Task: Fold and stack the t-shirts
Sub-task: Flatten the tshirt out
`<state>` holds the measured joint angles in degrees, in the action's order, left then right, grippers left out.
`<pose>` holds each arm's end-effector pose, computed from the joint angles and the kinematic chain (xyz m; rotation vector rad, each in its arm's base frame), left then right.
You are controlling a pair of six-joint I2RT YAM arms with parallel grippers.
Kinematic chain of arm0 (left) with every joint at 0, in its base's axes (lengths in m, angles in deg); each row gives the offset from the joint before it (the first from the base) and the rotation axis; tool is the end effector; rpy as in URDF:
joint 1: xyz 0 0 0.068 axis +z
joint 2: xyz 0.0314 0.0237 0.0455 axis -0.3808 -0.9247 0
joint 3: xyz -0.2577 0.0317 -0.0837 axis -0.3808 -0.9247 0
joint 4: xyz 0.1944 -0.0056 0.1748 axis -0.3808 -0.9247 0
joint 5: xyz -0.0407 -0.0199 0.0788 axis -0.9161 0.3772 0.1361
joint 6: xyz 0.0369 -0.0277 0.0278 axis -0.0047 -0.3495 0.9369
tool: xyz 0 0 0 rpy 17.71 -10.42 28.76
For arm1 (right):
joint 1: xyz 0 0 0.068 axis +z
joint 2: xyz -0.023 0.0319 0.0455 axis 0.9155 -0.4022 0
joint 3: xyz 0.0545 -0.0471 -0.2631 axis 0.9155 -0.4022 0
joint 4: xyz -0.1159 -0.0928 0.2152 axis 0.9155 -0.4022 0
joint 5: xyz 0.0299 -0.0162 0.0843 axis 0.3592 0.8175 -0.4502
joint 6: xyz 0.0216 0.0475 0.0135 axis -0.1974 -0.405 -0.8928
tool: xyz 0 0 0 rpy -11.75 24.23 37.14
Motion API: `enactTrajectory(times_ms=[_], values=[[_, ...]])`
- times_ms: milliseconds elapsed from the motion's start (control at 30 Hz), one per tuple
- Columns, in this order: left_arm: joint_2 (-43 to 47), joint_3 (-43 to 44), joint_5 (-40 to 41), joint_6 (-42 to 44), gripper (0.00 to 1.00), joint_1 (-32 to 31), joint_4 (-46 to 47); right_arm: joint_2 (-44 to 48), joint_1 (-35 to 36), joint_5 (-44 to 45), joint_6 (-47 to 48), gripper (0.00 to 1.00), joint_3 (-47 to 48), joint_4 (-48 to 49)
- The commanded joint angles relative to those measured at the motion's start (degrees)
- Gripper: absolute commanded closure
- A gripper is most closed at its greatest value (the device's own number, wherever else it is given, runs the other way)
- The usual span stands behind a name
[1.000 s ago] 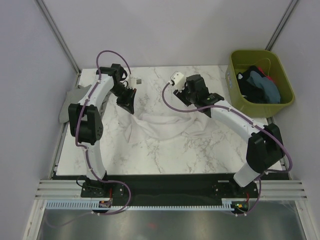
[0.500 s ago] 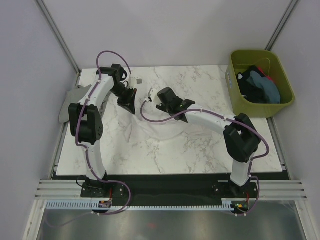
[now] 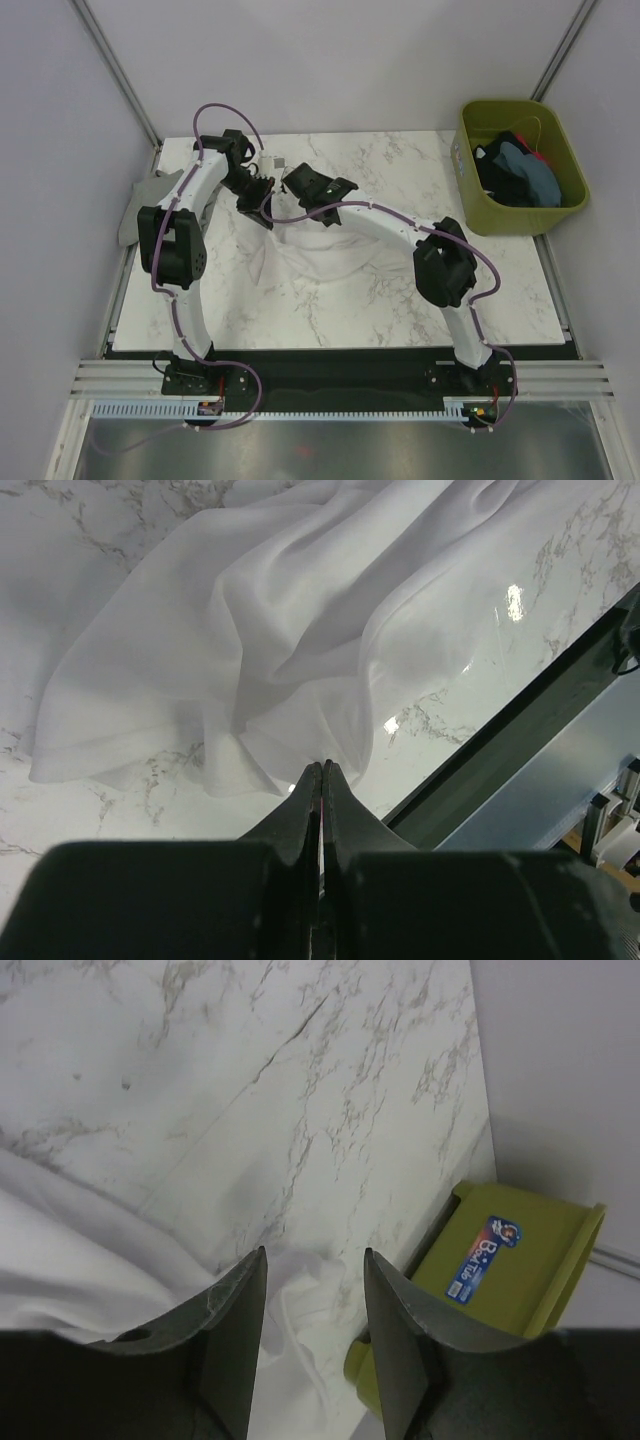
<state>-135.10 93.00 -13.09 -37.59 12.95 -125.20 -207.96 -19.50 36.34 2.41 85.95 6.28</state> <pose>0.3908 -0.0841 0.2535 0.6875 2.8284 -0.8270 0.3421 0.3324 0.2523 -1.2136 2.0014 -0.6530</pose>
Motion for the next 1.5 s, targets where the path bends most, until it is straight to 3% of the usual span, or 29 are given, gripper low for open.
enactTrajectory(times_ms=[0, 433, 1333, 1467], values=[[2.4, 0.1, -2.2, -1.8, 0.98, 0.1, 0.9, -0.2, 2.0, 4.2, -1.4, 0.49, 0.5, -7.4], [2.4, 0.9, -2.6, -2.4, 0.98, 0.1, 1.5, 5.2, 0.9, 5.3, -2.7, 0.52, -9.7, -10.1], [3.0, -0.2, -3.5, -2.7, 0.98, 0.1, 1.6, -3.2, -2.6, 5.4, -1.4, 0.61, -3.6, -8.3], [2.9, -0.2, -3.6, -2.8, 0.98, 0.2, 1.8, -3.7, -2.7, 5.5, -1.4, 0.66, -3.6, -8.2]])
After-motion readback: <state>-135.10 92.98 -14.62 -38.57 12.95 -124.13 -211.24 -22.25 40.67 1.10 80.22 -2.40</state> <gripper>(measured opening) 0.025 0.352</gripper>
